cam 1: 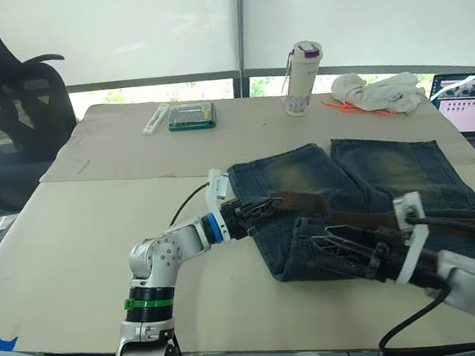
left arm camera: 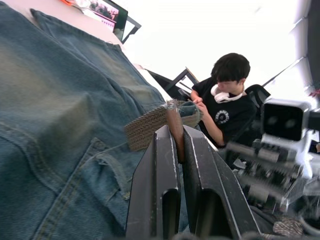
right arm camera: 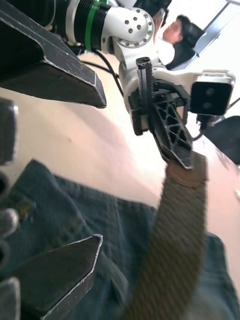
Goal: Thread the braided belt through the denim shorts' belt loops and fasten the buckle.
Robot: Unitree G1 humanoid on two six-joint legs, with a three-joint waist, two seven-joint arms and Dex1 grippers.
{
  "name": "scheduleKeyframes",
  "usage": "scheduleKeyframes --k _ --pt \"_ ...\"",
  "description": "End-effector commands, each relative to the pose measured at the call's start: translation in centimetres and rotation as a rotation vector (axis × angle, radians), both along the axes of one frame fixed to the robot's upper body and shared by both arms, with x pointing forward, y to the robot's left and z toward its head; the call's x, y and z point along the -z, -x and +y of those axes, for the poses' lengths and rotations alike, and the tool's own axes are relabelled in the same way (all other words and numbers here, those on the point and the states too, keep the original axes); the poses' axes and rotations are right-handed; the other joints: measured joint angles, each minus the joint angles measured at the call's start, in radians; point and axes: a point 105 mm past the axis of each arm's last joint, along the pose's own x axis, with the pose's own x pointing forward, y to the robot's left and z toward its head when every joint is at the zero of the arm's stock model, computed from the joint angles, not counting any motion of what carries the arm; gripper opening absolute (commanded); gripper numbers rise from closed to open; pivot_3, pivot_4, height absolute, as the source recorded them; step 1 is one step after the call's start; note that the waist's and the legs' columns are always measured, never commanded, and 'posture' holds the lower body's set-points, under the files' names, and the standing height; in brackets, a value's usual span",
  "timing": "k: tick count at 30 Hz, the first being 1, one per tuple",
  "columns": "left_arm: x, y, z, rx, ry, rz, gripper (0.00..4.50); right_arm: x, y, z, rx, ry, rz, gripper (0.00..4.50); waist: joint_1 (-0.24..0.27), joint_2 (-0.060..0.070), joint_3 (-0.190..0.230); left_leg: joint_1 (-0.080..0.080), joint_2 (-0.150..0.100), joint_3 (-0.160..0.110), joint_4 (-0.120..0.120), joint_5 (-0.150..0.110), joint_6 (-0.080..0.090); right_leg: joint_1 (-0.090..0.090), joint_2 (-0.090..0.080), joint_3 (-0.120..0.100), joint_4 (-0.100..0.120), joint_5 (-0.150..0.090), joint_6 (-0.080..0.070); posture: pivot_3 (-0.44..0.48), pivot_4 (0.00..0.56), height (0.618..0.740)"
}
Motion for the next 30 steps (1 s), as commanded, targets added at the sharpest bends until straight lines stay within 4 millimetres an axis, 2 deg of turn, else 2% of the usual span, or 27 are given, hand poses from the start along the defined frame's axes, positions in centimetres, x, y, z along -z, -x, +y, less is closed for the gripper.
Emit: scheduleKeyframes --k 1,6,10,13,16,19,25,27,30 --pt "-1.0 0.7 -0.6 0.029 0.032 -0.032 0.0 0.9 -1.6 1.3 0.096 -0.093 0.005 4.48 -0.004 0.0 0.0 0.0 0.0 0.0 0.0 0.0 0.0 0.0 0.0 0.0 0.0 0.0 0.0 0.0 0.15 0.737" --pt "-0.9 0.9 -0.8 0.033 0.025 -0.03 0.0 -0.4 -3.3 1.2 0.225 -0.466 -0.024 4.48 -0.007 0.0 0.0 0.0 0.0 0.0 0.0 0.0 0.0 0.0 0.0 0.0 0.001 0.0 0.0 0.0 0.15 0.737" --pt "-0.7 0.8 -0.8 0.026 0.015 -0.027 0.0 -1.5 -4.1 1.6 0.249 -0.584 -0.066 4.48 -0.017 0.001 0.0 0.0 0.0 -0.001 0.0 0.0 0.0 -0.001 0.0 0.0 0.001 0.0 0.0 0.0 0.15 0.737" --pt "-0.7 0.7 -0.7 0.023 0.013 -0.026 0.0 -2.1 -4.2 1.1 0.271 -0.658 -0.081 4.48 -0.021 0.001 0.0 0.0 0.001 -0.001 0.0 0.0 0.0 -0.001 0.001 -0.001 0.002 0.0 0.0 0.0 0.15 0.737" --pt "-0.7 0.6 -0.6 0.013 0.01 -0.024 0.0 -1.7 -3.9 0.8 0.28 -0.648 -0.078 3.71 -0.021 0.001 0.0 0.0 0.001 -0.001 0.0 0.0 0.0 -0.001 0.0 -0.001 0.002 0.0 0.0 0.0 0.15 0.737" --pt "-0.4 0.4 -0.4 0.002 0.0 -0.02 0.0 -1.7 -3.0 0.3 0.263 -0.694 -0.077 2.66 -0.022 0.001 0.0 0.0 0.001 -0.001 0.0 0.0 0.0 -0.001 0.001 -0.001 0.002 0.0 0.0 0.0 0.15 0.737" --pt "-0.4 0.1 -0.4 -0.012 -0.006 -0.023 0.0 -1.6 -3.1 0.0 0.28 -0.684 -0.075 0.47 -0.028 0.001 0.0 0.001 0.001 -0.001 0.0 0.0 0.0 -0.001 0.001 -0.001 0.002 0.0 0.0 0.0 0.15 0.737" --pt "-0.3 -0.1 -0.4 -0.023 -0.009 -0.022 0.0 -1.3 -3.1 0.2 0.282 -0.663 -0.069 0.04 -0.028 0.001 0.0 0.001 0.001 -0.001 0.0 0.0 0.0 -0.001 0.001 -0.001 0.002 0.0 -0.001 0.0 0.15 0.737" --pt "-0.2 -0.1 -0.4 -0.023 -0.013 -0.024 0.0 -1.4 -3.3 0.1 0.293 -0.668 -0.07 0.04 -0.026 0.001 0.0 0.0 0.001 -0.001 0.0 0.0 0.0 -0.001 0.001 -0.001 0.002 0.0 -0.001 0.0 0.15 0.737"
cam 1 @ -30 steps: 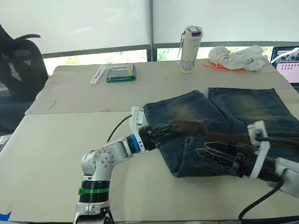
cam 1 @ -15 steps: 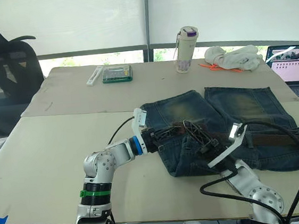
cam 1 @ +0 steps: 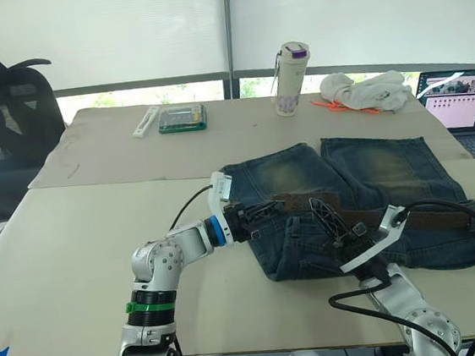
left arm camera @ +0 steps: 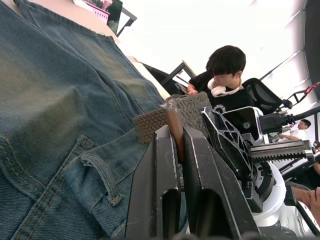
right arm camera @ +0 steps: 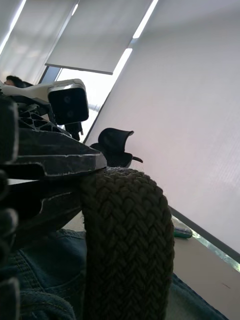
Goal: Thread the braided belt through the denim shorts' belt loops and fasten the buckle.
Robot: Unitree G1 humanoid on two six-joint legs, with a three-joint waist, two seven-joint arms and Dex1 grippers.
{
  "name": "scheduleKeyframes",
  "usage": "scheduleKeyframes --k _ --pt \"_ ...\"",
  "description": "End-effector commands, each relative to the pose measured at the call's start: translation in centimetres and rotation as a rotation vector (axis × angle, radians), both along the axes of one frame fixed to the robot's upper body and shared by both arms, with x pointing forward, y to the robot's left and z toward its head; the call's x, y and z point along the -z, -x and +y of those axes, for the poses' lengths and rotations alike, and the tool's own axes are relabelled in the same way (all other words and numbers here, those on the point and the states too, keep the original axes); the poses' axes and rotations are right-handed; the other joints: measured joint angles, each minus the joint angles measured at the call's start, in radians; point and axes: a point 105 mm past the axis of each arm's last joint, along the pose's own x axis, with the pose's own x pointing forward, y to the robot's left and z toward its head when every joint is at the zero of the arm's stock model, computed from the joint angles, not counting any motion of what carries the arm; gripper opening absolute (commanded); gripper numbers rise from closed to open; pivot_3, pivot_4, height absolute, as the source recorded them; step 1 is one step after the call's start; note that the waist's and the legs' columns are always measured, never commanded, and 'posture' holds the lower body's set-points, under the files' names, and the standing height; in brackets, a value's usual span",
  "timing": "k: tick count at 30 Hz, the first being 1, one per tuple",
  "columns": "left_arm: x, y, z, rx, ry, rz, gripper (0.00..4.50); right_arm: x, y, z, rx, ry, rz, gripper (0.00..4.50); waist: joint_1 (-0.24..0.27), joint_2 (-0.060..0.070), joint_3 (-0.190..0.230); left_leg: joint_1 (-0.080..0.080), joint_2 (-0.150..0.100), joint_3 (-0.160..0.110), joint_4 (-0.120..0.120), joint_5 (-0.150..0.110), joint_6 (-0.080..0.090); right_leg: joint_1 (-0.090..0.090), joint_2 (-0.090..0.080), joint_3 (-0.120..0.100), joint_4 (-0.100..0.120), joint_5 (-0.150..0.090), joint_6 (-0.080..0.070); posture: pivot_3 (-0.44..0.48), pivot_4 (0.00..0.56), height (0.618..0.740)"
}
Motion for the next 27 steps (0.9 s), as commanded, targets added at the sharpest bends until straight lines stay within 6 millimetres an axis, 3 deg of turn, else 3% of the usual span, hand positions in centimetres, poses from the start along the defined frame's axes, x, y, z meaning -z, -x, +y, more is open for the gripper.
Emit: scheduleKeyframes --k 1,4,9,17,22,27 --pt "-0.5 -0.2 -0.1 -0.005 0.003 -0.028 0.0 -1.4 0.2 -0.3 0.02 -0.007 -0.058 0.04 0.0 0.0 0.0 0.0 0.0 0.0 0.0 0.0 0.0 0.0 0.0 0.0 0.0 0.0 0.0 0.0 0.15 0.737" --pt "-0.6 -0.3 0.3 -0.011 0.006 -0.04 0.0 -0.3 -0.2 -0.7 0.046 0.104 -0.003 0.04 0.0 0.0 0.0 0.0 0.0 0.0 0.0 0.0 0.0 0.0 0.0 0.0 0.0 0.0 0.0 0.0 0.15 0.737" --pt "0.0 -0.5 1.6 -0.019 -0.056 -0.082 1.7 1.7 -0.8 -2.2 0.102 0.338 0.106 0.0 -0.001 0.0 0.0 0.0 0.0 0.0 0.0 0.0 0.0 0.0 0.0 0.0 0.0 0.0 0.0 0.0 0.15 0.737" --pt "0.6 -1.2 3.3 -0.064 -0.209 -0.251 4.48 -0.2 -0.8 -5.0 0.145 0.431 0.143 0.0 0.003 0.0 0.0 0.0 -0.001 0.0 0.0 0.0 0.0 0.0 0.0 0.001 -0.001 0.0 0.0 0.0 0.15 0.737" --pt "1.3 -0.6 3.2 -0.013 -0.255 -0.299 4.48 -0.4 -1.2 -6.6 0.167 0.489 0.205 0.0 0.003 0.0 0.0 0.0 0.0 0.001 0.0 0.0 0.0 0.0 0.0 0.001 -0.001 0.0 0.0 0.0 0.15 0.737" --pt "1.3 -0.6 3.2 -0.011 -0.257 -0.315 4.48 0.4 -0.7 -5.7 0.104 0.493 0.251 0.0 0.003 0.0 0.0 -0.001 0.0 0.0 0.0 0.0 0.0 0.0 0.0 0.001 -0.001 0.0 0.0 0.0 0.15 0.737"
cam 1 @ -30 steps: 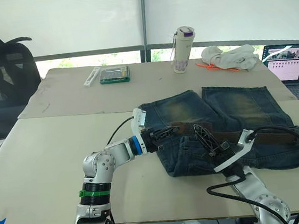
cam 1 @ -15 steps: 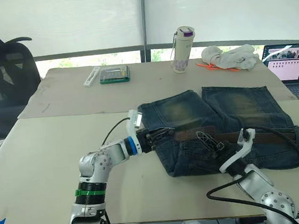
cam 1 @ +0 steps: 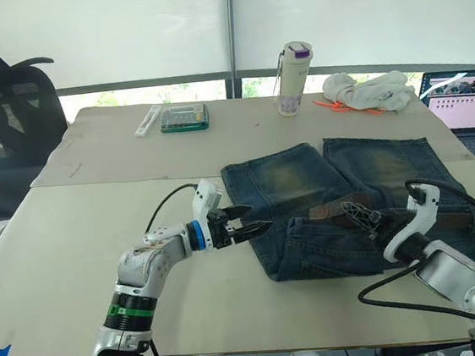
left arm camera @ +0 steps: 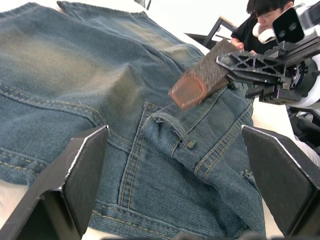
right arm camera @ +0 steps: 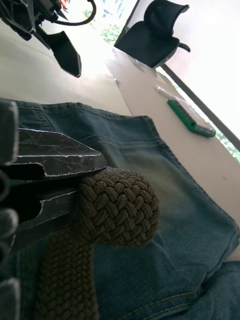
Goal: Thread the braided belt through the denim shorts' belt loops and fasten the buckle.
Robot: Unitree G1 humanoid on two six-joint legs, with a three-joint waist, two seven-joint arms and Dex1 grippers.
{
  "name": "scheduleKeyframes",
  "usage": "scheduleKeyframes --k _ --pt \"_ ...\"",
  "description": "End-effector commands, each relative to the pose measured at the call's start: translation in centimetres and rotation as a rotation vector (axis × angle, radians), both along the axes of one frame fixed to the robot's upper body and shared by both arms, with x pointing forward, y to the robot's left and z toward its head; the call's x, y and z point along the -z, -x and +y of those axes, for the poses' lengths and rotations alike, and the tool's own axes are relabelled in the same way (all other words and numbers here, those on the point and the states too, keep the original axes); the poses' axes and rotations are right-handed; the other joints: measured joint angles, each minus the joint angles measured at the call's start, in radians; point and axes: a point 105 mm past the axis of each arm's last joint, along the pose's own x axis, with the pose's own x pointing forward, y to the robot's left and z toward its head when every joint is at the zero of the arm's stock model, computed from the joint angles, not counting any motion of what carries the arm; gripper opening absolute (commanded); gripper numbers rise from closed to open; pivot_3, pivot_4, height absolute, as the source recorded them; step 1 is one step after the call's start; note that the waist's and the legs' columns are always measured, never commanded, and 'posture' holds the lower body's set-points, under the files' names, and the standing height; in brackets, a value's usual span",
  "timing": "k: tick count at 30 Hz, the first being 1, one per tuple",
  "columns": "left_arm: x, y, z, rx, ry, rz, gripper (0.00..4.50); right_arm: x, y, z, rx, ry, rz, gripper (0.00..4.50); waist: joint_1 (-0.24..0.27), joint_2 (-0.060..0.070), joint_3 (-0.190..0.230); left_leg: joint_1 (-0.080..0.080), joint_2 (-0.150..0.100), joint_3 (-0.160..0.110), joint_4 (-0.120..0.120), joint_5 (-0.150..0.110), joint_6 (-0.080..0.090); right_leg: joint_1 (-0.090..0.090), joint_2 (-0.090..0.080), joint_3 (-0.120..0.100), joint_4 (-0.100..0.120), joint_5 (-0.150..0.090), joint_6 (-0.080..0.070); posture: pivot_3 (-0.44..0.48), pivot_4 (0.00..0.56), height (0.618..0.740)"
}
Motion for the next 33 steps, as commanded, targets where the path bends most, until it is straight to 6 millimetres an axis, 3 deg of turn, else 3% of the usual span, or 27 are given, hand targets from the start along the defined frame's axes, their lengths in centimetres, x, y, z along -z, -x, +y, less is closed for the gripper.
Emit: scheduleKeyframes --k 1,5,14,20,27,33 --pt "-0.9 0.2 -0.1 0.021 0.001 -0.066 4.48 0.0 0.4 0.9 -0.04 -0.001 0.017 0.0 0.0 0.0 0.0 0.0 0.0 0.0 0.0 0.0 0.0 0.0 0.0 0.0 0.0 0.0 0.0 0.0 0.15 0.737" --pt "-1.0 0.9 -0.1 0.065 -0.019 -0.119 4.48 1.3 0.3 2.4 -0.063 -0.043 0.069 0.0 -0.004 0.0 0.0 0.0 0.0 0.0 0.0 0.0 0.0 0.0 0.0 0.0 0.0 0.0 0.0 0.0 0.15 0.737" --pt "-0.9 1.7 0.5 0.142 -0.132 -0.213 4.48 2.9 -0.7 3.4 -0.048 -0.038 0.133 0.0 -0.006 0.0 0.0 0.0 0.001 0.0 0.0 0.0 0.0 0.0 0.0 0.0 0.0 0.0 0.0 0.0 0.15 0.737" --pt "-0.9 1.7 0.5 0.143 -0.135 -0.217 4.48 5.0 -1.2 4.5 -0.063 0.078 0.185 0.0 -0.005 0.0 0.0 0.0 0.001 0.0 0.0 0.0 0.0 0.0 0.0 0.0 0.0 0.0 0.0 0.0 0.15 0.737" --pt "-0.7 1.6 0.6 0.123 -0.126 -0.206 4.48 4.2 -1.9 6.6 -0.12 0.095 0.124 0.0 -0.018 -0.001 -0.001 0.002 0.002 0.0 0.0 0.0 0.0 0.001 0.001 0.0 0.001 0.0 0.0 0.0 0.15 0.737" --pt "-0.5 1.1 0.4 0.095 -0.111 -0.182 4.48 2.7 -2.3 8.6 -0.17 -0.031 0.08 0.0 -0.027 -0.001 -0.001 0.002 0.003 0.0 0.0 0.0 0.0 0.0 0.003 0.0 0.001 0.0 -0.001 0.0 0.15 0.737"
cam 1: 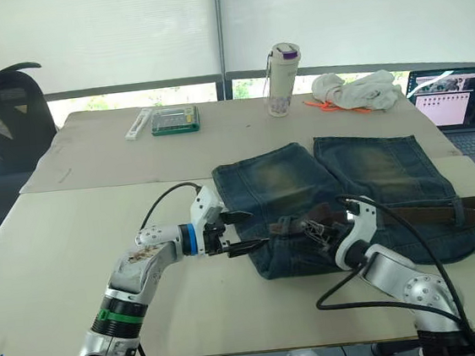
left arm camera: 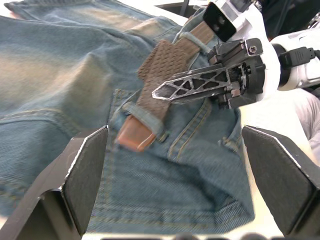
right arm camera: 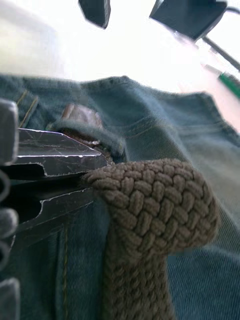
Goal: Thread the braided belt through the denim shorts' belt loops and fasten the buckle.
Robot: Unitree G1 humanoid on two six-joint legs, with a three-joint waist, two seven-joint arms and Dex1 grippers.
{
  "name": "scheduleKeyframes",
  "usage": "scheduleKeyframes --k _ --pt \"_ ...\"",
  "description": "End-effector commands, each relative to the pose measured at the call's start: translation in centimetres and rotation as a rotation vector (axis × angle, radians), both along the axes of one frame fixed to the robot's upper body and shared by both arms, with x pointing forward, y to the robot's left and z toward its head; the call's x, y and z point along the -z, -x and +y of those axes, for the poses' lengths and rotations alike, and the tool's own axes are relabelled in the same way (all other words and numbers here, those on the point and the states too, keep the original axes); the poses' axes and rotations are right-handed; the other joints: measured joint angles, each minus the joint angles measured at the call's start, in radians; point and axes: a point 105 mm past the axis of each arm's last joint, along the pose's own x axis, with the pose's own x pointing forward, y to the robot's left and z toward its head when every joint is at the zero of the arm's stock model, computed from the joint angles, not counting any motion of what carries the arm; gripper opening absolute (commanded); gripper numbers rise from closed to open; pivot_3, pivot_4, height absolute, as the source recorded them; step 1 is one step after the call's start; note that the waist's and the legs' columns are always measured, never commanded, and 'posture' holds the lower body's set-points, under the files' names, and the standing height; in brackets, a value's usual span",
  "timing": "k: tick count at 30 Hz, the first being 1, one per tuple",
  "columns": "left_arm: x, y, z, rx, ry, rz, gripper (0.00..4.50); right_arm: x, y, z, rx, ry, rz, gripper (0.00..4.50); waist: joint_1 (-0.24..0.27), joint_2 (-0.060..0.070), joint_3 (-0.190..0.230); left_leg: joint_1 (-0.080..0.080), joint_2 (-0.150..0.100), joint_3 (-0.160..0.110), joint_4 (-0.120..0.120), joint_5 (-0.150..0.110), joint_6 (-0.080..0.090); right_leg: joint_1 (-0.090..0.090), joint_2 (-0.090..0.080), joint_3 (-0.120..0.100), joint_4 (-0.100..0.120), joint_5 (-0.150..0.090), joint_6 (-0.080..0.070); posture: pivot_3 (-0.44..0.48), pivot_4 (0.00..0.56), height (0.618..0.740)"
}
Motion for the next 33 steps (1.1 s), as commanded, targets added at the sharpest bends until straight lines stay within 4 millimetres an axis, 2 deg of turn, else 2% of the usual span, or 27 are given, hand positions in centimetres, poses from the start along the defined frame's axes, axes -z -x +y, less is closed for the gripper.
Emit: scheduleKeyframes --k 1,4,7,11,15,20,23,29,33 --pt "-1.0 -0.2 0.0 -0.011 0.019 -0.037 4.48 -1.0 0.2 1.6 -0.071 -0.072 -0.027 0.0 0.001 0.0 0.0 0.0 0.0 0.0 0.0 0.0 0.0 0.0 0.0 0.0 0.0 0.0 0.0 0.0 0.15 0.737" --pt "-0.9 -0.3 0.1 -0.022 0.021 -0.031 4.48 -1.8 0.5 2.7 -0.122 -0.135 -0.043 0.0 0.002 0.0 0.0 -0.001 0.0 0.0 0.0 0.0 0.0 0.0 0.0 0.0 0.0 0.0 0.0 0.0 0.15 0.737" --pt "-0.8 -0.4 0.2 -0.037 0.029 -0.02 4.48 -1.1 0.7 3.1 -0.147 -0.07 -0.031 0.0 0.002 0.0 0.0 -0.001 0.0 0.0 0.0 0.0 0.0 0.0 0.0 0.0 0.0 0.0 0.0 0.0 0.15 0.737" --pt "-0.7 -0.7 0.4 -0.067 0.035 -0.006 4.48 -1.0 0.7 3.7 -0.146 -0.098 -0.038 0.0 0.001 0.0 0.0 -0.001 0.0 0.0 0.0 0.0 0.0 0.0 0.0 0.0 0.0 0.0 0.0 0.0 0.15 0.737" --pt "-0.4 -1.5 0.9 -0.137 0.076 0.045 4.48 -3.1 0.2 3.9 -0.103 -0.259 -0.106 0.0 0.0 0.0 0.0 0.0 0.0 0.0 0.0 0.0 0.0 -0.001 0.0 0.0 0.0 0.0 0.0 0.0 0.15 0.737" --pt "0.2 -1.9 1.1 -0.179 0.103 0.15 4.48 -3.9 0.0 3.2 -0.057 -0.359 -0.139 0.0 0.001 0.0 0.0 -0.001 0.0 0.0 0.0 0.0 0.0 -0.001 0.0 0.0 0.0 0.0 0.0 0.0 0.15 0.737" --pt "0.8 -1.7 0.6 -0.191 0.124 0.218 4.48 -4.5 -0.1 2.7 -0.017 -0.466 -0.15 0.0 0.002 0.0 0.0 -0.001 0.0 -0.001 0.0 0.0 0.0 -0.001 0.0 0.0 0.0 0.0 0.0 0.0 0.15 0.737" --pt "0.0 -2.3 -0.3 -0.249 0.231 0.292 4.48 -4.9 0.3 3.0 -0.027 -0.502 -0.163 0.0 0.0 0.0 0.0 -0.001 0.0 -0.001 0.0 0.0 0.0 -0.001 0.0 -0.001 0.0 0.0 0.0 0.0 0.15 0.737" --pt "-1.9 -2.5 -0.8 -0.241 0.389 0.364 4.48 -4.9 0.5 3.3 -0.051 -0.487 -0.165 0.0 0.001 0.0 0.0 -0.002 -0.001 -0.001 0.0 0.0 0.0 -0.001 0.0 -0.001 0.0 0.0 0.0 0.0 0.15 0.737"
